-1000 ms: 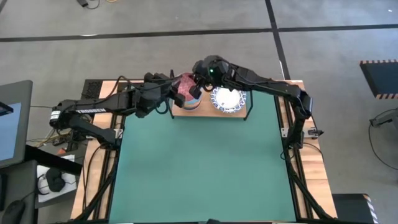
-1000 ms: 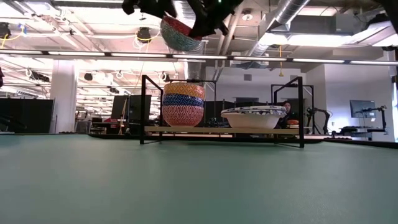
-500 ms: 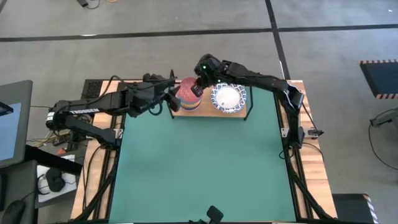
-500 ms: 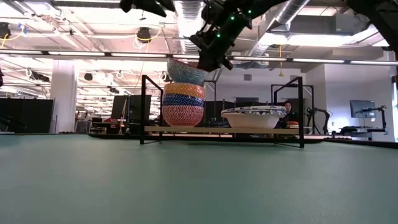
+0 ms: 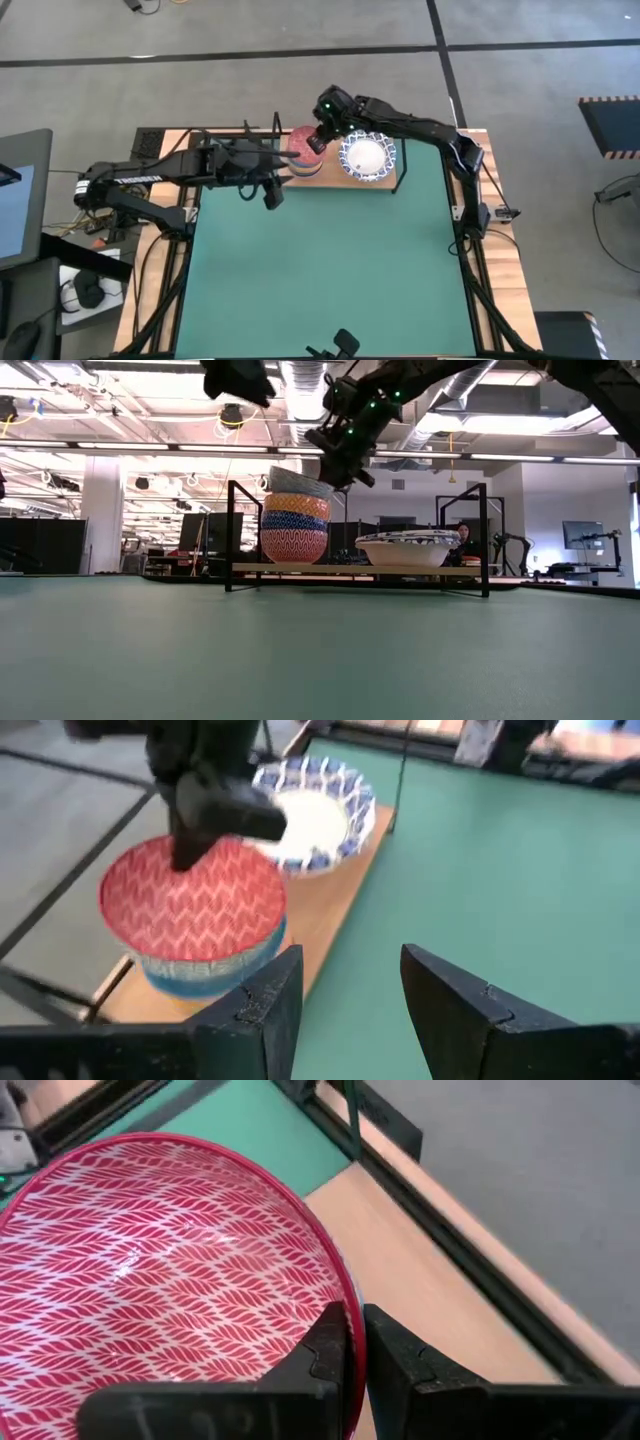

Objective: Place and stack bowls onto a shelf
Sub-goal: Stack the red bowl on the blue bowl on the shelf, then return To Home Position

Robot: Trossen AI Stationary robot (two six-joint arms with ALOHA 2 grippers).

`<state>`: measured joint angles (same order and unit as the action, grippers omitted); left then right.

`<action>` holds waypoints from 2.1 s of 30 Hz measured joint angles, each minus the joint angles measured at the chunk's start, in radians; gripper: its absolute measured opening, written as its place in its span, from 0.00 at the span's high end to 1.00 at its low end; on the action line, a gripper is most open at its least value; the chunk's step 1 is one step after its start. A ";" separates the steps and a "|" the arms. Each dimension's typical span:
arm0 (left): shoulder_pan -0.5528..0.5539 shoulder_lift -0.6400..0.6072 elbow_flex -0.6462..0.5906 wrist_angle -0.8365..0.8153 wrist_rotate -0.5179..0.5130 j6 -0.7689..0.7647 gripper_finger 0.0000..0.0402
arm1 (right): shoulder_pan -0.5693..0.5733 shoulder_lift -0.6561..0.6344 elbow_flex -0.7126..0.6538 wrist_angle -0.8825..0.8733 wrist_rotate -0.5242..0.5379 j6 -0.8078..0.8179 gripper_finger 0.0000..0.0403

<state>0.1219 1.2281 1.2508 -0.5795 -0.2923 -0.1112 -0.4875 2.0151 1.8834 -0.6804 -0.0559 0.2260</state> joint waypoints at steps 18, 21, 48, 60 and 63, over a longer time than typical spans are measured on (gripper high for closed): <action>0.001 0.000 -0.172 0.017 0.102 -0.032 0.61 | 0.008 -0.005 0.001 -0.012 -0.026 0.053 0.49; 0.001 -0.004 -0.172 0.033 0.096 -0.048 0.61 | 0.005 -0.015 0.001 -0.022 -0.030 0.065 0.44; 0.202 -0.407 -0.293 0.365 0.221 0.013 0.98 | 0.100 -0.751 -0.517 0.328 -0.404 -0.067 0.92; 0.186 -0.482 -0.730 0.981 0.416 0.021 1.00 | 0.146 -1.066 -0.924 0.601 -0.339 -0.019 0.96; 0.178 -0.508 -0.724 0.953 0.378 0.074 1.00 | 0.137 -1.112 -0.975 0.582 -0.312 -0.017 0.94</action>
<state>0.2996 0.7206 0.5267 0.3738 0.0856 -0.0372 -0.3502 0.9031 0.9089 -0.0983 -0.3679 0.2091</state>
